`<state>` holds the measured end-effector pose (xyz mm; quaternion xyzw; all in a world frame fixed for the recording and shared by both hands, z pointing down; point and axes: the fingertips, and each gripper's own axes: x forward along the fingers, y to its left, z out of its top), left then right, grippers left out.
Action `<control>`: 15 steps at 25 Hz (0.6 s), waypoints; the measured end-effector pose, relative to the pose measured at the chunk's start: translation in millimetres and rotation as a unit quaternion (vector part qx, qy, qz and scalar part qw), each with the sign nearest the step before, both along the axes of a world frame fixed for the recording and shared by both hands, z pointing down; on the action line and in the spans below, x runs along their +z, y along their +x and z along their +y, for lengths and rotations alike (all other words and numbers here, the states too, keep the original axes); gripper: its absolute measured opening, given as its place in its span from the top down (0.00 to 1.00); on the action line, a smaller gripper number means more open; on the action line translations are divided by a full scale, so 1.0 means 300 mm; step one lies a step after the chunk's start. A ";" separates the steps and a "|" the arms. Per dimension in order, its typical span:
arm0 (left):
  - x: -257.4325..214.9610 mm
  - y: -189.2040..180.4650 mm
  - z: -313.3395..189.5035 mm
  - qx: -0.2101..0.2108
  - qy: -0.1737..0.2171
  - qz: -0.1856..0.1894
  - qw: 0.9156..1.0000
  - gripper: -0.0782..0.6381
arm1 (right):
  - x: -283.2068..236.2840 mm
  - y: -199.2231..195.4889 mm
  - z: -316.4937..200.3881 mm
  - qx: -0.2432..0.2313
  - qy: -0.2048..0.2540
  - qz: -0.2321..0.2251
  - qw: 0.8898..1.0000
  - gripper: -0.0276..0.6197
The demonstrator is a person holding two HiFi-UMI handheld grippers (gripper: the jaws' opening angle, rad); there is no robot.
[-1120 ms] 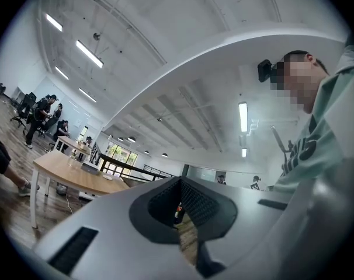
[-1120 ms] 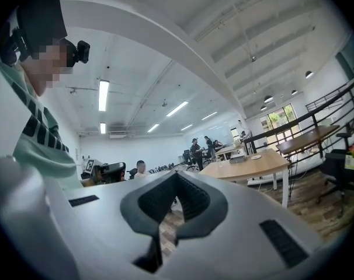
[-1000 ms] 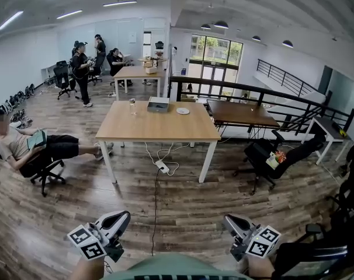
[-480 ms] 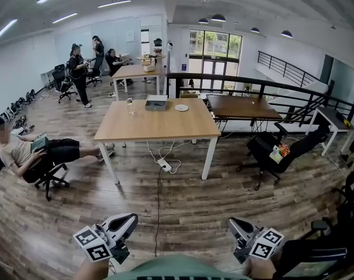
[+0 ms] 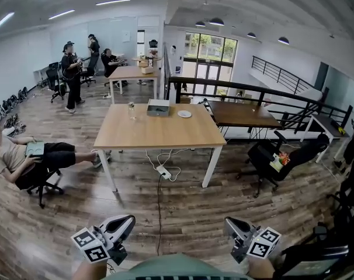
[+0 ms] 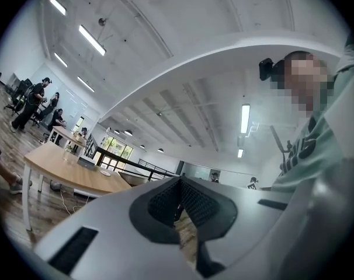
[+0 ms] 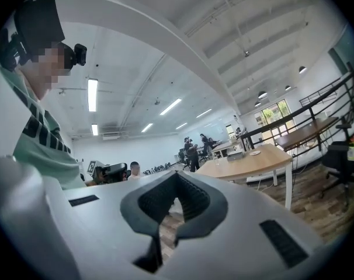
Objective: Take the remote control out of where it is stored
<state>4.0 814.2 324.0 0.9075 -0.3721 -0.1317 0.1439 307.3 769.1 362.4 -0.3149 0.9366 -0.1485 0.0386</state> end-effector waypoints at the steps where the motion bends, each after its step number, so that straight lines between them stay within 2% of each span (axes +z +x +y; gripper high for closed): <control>1: -0.011 -0.064 -0.028 0.000 0.003 0.003 1.000 0.90 | -0.011 -0.063 -0.019 -0.004 0.004 0.006 1.000 0.96; 7: -0.023 -0.400 -0.189 0.003 0.020 0.003 1.000 0.90 | -0.054 -0.382 -0.177 0.007 0.020 0.008 1.000 0.96; 11: -0.005 -0.556 -0.248 -0.002 0.021 0.007 1.000 0.90 | -0.058 -0.553 -0.240 -0.007 0.016 0.023 1.000 0.96; 15: 0.012 -0.669 -0.288 -0.017 0.015 0.020 1.000 0.90 | -0.077 -0.659 -0.302 -0.019 0.023 0.037 0.999 0.96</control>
